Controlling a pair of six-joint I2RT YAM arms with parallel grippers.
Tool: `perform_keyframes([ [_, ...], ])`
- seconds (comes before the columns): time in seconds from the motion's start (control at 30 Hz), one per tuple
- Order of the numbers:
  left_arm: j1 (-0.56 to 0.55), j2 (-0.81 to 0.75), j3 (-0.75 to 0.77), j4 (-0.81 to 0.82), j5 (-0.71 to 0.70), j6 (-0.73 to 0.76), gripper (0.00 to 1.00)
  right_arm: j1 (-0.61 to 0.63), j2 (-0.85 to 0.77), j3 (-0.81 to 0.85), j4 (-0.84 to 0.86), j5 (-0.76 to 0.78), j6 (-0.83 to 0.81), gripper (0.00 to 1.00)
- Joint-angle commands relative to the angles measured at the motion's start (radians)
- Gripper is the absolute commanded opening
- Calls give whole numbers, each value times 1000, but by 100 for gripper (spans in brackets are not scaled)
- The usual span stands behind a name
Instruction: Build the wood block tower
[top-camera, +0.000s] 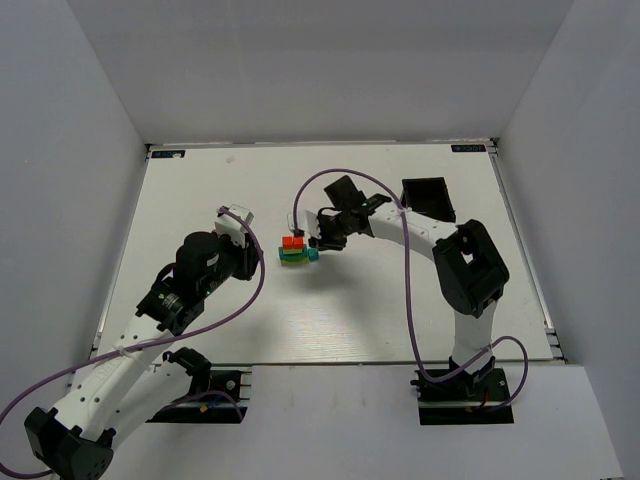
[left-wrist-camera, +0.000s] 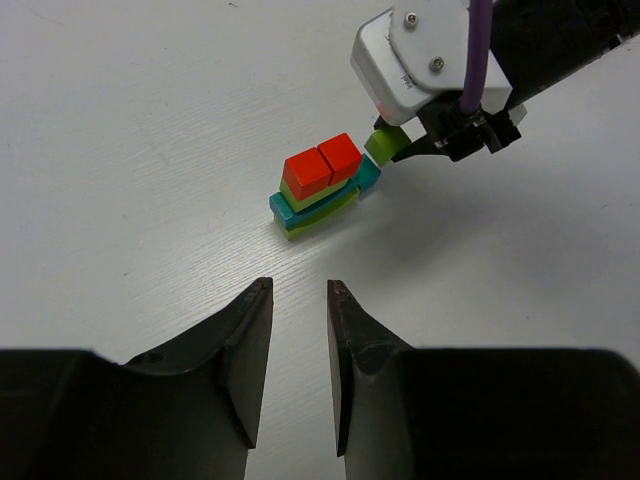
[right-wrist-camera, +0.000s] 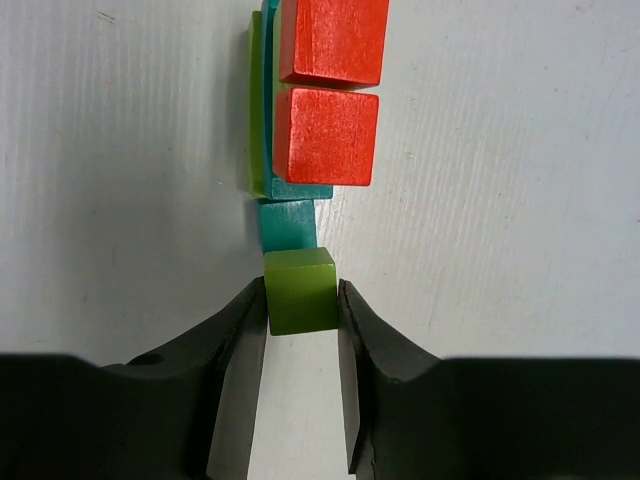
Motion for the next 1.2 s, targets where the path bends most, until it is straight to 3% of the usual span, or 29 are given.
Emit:
perform_keyframes([
  [0.0,5,-15,6,4,8,2,39,11,25,46,5,2,30,17],
  [1.17,5,-15,6,4,8,2,39,40,81,79,28,26,85,21],
])
